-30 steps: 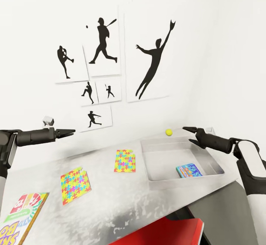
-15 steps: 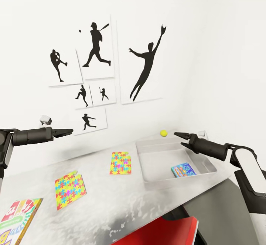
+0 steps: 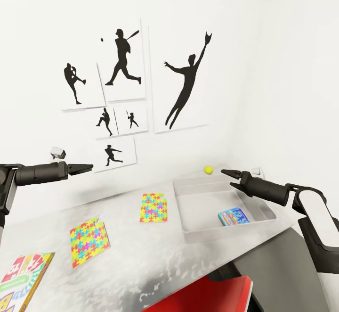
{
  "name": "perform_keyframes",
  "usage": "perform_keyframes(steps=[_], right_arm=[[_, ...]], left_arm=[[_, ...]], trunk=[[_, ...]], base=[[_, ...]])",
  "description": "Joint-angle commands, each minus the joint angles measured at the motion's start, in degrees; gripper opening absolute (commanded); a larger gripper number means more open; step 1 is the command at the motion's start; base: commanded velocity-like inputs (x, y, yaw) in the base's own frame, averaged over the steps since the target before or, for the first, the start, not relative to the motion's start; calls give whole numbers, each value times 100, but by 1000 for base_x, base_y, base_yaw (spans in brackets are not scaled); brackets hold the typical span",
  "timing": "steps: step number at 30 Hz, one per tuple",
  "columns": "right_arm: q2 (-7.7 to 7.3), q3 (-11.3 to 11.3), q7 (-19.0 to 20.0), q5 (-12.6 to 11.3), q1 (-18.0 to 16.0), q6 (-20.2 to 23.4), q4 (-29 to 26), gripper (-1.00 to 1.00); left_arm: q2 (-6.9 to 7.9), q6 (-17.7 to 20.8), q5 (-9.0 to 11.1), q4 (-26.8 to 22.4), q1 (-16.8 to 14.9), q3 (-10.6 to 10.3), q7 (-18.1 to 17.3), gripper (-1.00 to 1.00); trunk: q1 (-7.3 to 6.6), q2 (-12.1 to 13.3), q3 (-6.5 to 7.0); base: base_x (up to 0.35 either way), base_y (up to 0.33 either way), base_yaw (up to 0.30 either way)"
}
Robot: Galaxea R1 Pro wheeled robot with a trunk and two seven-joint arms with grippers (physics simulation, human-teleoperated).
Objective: Put all the toys in the child's room - the three board games (two on the bed and one on the table), the two jigsaw puzzles on the table, and the tennis ball on the table - inside the toy box on the table in the child's room.
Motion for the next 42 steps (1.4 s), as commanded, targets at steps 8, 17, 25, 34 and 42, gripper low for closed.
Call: perform_keyframes(steps=[8,17,25,34,42], right_arm=[[-4,-4,-51,-66,27,20,-29,100],[-9,-3,24,-58,17,20,-75,100],[-11,-11,297,-37,20,20,-83,100],[-23,-30,486,-34,152,20,-116,100],[-68,-222,1155,-19,580,20,-306,100]], left_arm=[[0,60,-40,-3,-6,5,-41,100],[19,49,-47,-3,-6,0,-41,100],[51,28,-49,-3,-6,-3,-41,100],[58,20,-51,-3,10,-4,-36,100],[319,-4,-49,5,142,1,-33,100]], trunk=[[4,-13,-13],[4,-13,13],[4,-13,79],[4,-13,158],[4,-13,230]], base=[[0,0,0],[-42,0,27],[-189,0,91],[-155,6,99],[-141,47,99]])
